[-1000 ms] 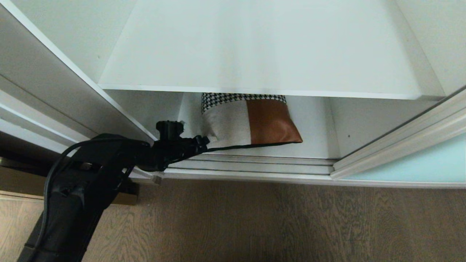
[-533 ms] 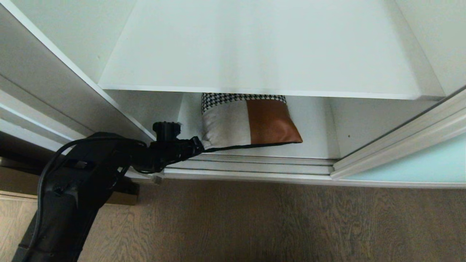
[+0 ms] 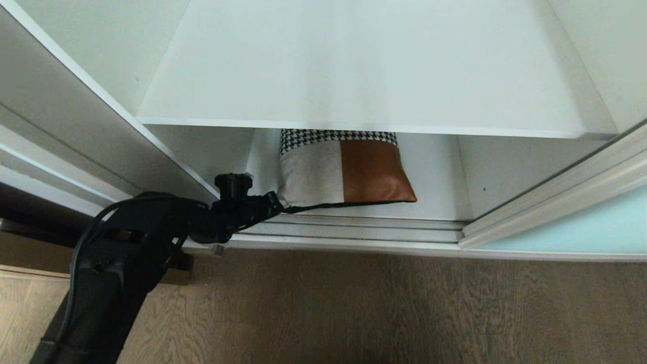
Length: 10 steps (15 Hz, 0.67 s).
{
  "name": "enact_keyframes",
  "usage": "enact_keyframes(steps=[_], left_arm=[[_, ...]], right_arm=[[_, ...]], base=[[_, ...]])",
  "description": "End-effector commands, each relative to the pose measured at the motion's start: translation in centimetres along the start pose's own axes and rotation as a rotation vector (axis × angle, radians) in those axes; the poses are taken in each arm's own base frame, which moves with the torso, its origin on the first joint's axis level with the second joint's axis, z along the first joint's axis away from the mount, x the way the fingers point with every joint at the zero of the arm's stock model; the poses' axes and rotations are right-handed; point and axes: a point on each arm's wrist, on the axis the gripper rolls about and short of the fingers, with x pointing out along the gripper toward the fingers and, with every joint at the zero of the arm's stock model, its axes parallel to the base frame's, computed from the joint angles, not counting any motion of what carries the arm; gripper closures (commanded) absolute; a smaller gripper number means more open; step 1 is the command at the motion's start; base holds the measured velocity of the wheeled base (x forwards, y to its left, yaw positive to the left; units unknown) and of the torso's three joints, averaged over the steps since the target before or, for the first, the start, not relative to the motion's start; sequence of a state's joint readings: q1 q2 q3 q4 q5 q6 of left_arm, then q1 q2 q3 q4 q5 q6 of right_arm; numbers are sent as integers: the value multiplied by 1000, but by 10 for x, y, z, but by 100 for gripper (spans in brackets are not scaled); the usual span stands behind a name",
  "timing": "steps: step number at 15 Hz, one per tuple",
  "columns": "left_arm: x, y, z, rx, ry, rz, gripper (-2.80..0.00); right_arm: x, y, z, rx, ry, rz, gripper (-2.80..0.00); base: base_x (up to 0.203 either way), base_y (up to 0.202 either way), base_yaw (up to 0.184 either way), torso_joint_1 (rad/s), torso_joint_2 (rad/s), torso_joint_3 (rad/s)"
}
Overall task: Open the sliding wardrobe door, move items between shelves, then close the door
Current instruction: Place the pillow on the higher shelf
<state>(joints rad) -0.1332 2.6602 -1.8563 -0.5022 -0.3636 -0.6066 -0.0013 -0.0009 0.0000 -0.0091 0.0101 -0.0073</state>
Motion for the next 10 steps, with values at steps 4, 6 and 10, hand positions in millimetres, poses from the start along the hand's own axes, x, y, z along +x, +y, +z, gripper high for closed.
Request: enact_keyframes(steps=[4, 6, 10], left_arm=[[-7, 2, -8, -25, 46, 30, 0], [-17, -4, -6, -28, 51, 33, 0], [-22, -7, -7, -55, 45, 26, 0]], right_arm=[[-8, 0, 8, -26, 96, -18, 0], [-10, 0, 39, -6, 126, -6, 0], [26, 2, 102, 159, 281, 131, 0]], base=[[0, 0, 0, 0, 0, 0], [0, 0, 0, 0, 0, 0], [0, 0, 0, 0, 0, 0]])
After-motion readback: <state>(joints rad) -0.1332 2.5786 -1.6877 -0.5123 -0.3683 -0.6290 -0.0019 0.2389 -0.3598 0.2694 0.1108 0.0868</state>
